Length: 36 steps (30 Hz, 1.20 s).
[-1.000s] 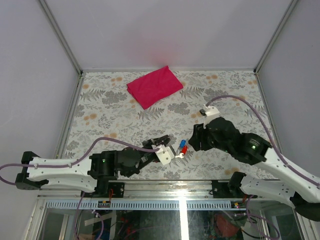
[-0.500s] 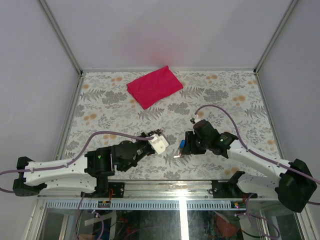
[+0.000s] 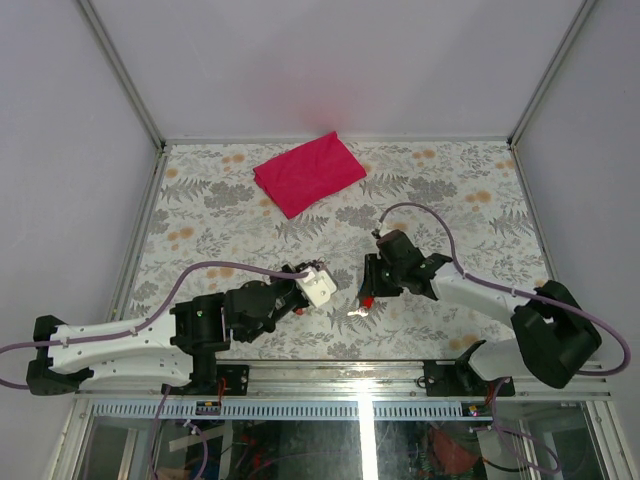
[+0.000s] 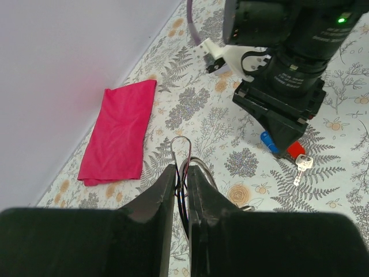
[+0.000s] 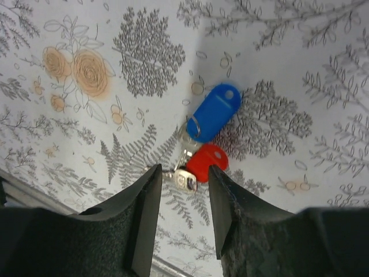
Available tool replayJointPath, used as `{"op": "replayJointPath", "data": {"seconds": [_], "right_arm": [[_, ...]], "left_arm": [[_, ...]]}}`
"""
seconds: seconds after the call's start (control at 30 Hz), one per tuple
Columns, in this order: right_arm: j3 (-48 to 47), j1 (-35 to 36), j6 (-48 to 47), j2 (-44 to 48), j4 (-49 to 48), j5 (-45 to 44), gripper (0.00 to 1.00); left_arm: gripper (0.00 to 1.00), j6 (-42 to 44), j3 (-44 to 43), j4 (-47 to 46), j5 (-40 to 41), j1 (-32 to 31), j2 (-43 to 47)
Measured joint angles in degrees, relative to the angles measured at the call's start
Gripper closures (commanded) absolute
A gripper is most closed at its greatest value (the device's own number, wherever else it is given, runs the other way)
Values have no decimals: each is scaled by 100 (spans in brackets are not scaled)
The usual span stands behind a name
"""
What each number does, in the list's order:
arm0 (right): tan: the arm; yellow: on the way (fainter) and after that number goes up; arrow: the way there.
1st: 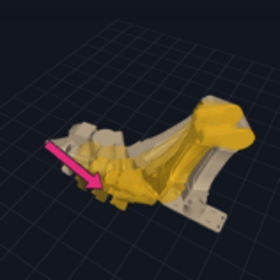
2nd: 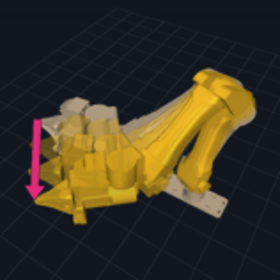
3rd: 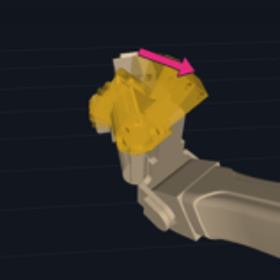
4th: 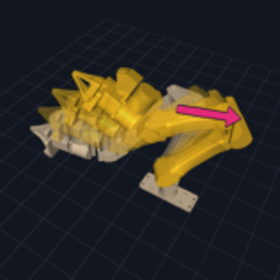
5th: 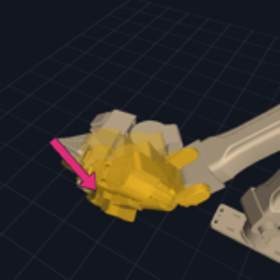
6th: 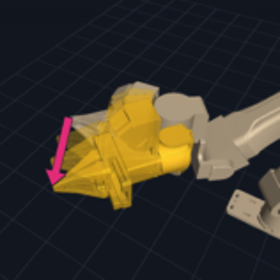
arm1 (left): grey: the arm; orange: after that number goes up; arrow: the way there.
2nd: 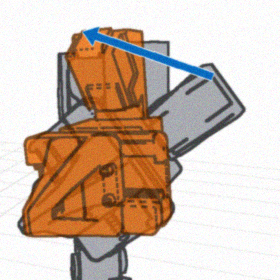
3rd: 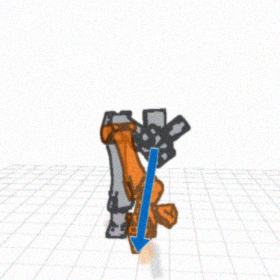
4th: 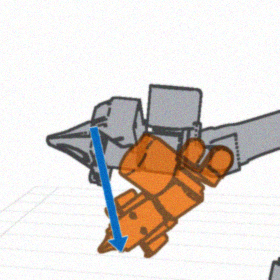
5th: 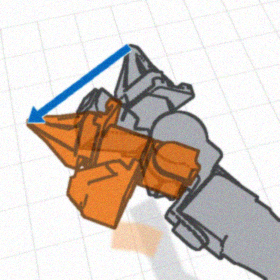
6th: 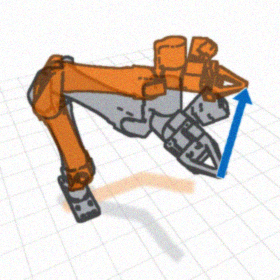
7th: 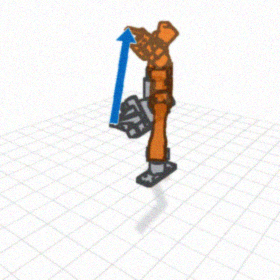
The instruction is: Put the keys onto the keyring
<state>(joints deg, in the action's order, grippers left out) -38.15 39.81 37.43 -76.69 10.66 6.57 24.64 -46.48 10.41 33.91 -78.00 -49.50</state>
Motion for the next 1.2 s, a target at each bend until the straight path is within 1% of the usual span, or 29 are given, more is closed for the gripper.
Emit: {"op": "replayJointPath", "data": {"seconds": [0.27,0.47,0.63,0.83,1.2], "right_arm": [[-922,-245,-1088,-855,249,188,58],[-1259,-367,-1611,-1222,494,481,58],[-1434,-400,-1843,-1526,702,678,61],[-1456,-400,-1961,-1650,820,817,65],[-1534,-400,-2011,-1917,841,944,65]], "left_arm": [[100,-46,0,48,-22,44,9],[100,-76,2,92,-31,52,37],[100,-85,2,142,-35,61,39],[100,-114,4,245,-46,81,39],[100,-170,35,291,-50,92,68]]}}
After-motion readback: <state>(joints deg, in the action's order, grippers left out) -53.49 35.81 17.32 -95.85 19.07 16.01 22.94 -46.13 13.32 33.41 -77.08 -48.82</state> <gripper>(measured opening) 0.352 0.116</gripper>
